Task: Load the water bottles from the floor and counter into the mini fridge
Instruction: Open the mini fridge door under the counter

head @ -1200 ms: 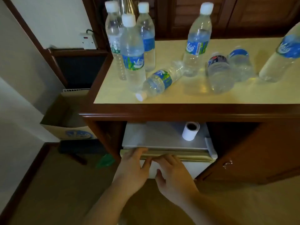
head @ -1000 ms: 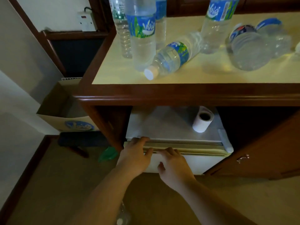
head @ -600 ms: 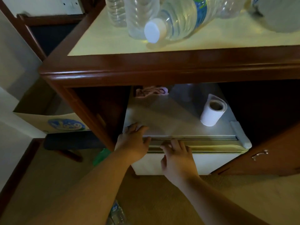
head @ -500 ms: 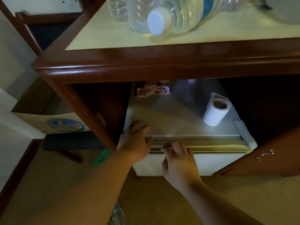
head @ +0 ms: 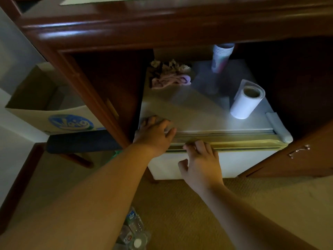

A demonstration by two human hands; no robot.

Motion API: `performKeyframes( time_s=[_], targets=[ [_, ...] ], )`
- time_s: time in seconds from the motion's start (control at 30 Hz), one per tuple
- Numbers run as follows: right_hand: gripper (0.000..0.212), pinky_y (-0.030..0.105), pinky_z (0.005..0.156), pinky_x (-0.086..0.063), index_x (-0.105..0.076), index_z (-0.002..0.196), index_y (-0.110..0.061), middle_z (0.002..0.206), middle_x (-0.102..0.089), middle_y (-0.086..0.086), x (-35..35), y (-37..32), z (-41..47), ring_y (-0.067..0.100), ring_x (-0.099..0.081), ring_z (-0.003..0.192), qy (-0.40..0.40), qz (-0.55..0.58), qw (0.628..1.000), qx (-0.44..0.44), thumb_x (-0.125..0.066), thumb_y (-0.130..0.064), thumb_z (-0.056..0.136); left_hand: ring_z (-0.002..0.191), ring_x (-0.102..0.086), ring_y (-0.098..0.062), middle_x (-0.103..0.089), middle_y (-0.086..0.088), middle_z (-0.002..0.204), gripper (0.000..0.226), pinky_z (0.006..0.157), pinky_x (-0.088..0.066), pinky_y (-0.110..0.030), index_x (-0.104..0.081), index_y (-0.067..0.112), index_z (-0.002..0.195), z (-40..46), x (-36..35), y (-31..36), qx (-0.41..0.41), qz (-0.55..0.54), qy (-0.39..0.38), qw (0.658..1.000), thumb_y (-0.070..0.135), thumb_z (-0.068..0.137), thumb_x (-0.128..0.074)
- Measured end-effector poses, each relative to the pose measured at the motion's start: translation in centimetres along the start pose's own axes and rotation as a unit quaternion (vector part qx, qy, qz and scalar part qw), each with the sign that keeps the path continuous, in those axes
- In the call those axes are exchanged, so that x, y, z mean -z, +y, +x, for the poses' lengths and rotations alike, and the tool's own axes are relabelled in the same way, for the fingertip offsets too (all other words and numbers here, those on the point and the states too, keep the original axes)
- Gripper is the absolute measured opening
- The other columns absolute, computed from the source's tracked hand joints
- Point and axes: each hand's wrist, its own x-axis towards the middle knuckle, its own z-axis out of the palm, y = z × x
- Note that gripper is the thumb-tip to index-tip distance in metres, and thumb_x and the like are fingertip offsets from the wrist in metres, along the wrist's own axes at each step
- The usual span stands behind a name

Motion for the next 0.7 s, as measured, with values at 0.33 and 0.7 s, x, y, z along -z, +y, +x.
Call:
performKeyframes(
  time_s=[0.33, 0.7],
  targets=[
    [0.03, 0.036, 0.072, -0.043, -0.065, 0.081, -0.018, 0.086, -0.047, -0.003, 3.2, 1.1, -8.8, 0.019, -0.051, 0.081, 0.04, 0.075, 0.996, 0.016, -0.065, -0.045, 0.096, 0.136, -0.036, -0.03, -0.047, -0.003, 0.14, 0.054, 0.115, -0.031, -0.048, -0.048, 0.044, 0.12, 1.8, -0.6, -0.6, -0.002, 0.022, 0.004, 1.0, 0.072, 0.086, -0.016],
    [0.048, 0.045, 0.085, -0.052, -0.066, 0.12, -0.009, 0.116, -0.051, 0.013, 8.8, 6.7, -12.9, 0.031, -0.052, 0.105, 0.083, 0.057, 0.98, -0.173, -0.083, -0.035, 0.083, 0.141, -0.03, -0.039, -0.024, -0.006, 0.158, 0.056, 0.11, -0.037, -0.055, -0.035, 0.041, 0.146, -0.2, -0.8, 1.2, 0.017, 0.04, 0.016, 0.999, 0.07, 0.098, -0.033]
  ],
)
